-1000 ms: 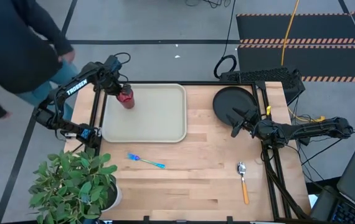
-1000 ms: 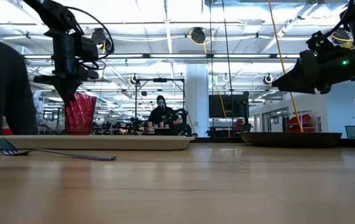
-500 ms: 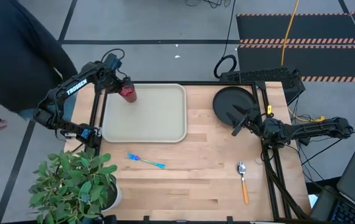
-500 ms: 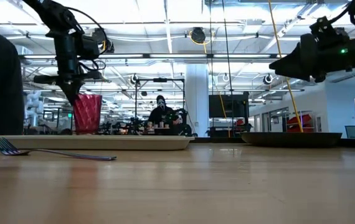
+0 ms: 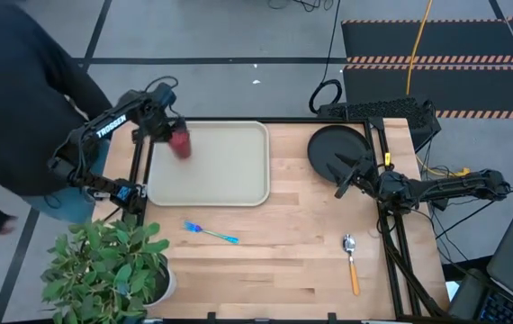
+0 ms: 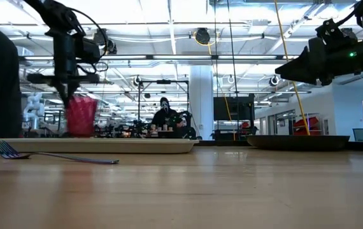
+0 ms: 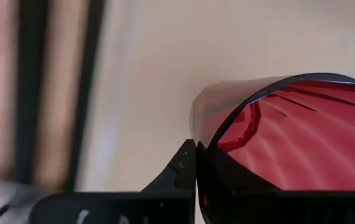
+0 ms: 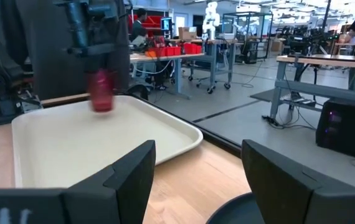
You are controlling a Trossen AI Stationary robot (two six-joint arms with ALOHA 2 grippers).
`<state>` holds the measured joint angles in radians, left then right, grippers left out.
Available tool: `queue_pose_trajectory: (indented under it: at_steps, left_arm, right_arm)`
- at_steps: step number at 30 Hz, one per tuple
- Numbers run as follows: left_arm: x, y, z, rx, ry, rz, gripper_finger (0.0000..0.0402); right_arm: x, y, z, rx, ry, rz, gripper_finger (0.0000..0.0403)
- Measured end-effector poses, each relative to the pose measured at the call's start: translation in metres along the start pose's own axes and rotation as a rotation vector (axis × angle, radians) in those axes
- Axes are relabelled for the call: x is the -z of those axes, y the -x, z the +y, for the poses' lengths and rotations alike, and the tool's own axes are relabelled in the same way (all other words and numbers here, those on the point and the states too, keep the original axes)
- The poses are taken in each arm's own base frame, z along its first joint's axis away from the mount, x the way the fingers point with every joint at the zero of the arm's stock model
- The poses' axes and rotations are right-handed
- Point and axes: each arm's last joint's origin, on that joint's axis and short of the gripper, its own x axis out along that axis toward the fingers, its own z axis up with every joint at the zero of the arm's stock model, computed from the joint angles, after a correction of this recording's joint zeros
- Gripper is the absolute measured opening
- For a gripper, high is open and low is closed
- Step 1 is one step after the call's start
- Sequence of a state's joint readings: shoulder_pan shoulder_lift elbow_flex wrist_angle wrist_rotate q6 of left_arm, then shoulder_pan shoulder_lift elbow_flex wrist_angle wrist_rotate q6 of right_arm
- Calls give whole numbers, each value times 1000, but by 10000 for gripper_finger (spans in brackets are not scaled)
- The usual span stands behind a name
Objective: Pick and place plate/cup/fork/spoon on tray
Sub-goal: Put the red cup on the top left of the gray tray
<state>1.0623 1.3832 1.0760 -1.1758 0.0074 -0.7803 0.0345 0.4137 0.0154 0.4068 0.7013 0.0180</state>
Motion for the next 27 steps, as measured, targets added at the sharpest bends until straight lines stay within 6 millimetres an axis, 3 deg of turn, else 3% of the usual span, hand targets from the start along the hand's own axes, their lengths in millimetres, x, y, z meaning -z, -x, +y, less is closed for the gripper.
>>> queue_pose_trajectory:
  at_steps: [4, 12, 18, 22, 27]
  left_arm:
    - [13, 2, 5, -130, -39, 36, 12]
    - [13, 5, -4, -32, -27, -40, 7]
    - [25, -10, -6, -49, -22, 0, 21]
    - [34, -25, -5, -43, -10, 30, 9]
    - [38, -23, 1, -28, 12, 25, 20]
  right_arm:
    - [0, 0, 0, 0, 16, -3, 231]
    - [-1, 0, 0, 0, 125, -12, 231]
    - [-2, 0, 1, -29, 128, -23, 231]
    - [-4, 0, 3, -99, 109, -39, 231]
    - [-3, 0, 3, -103, 112, -36, 231]
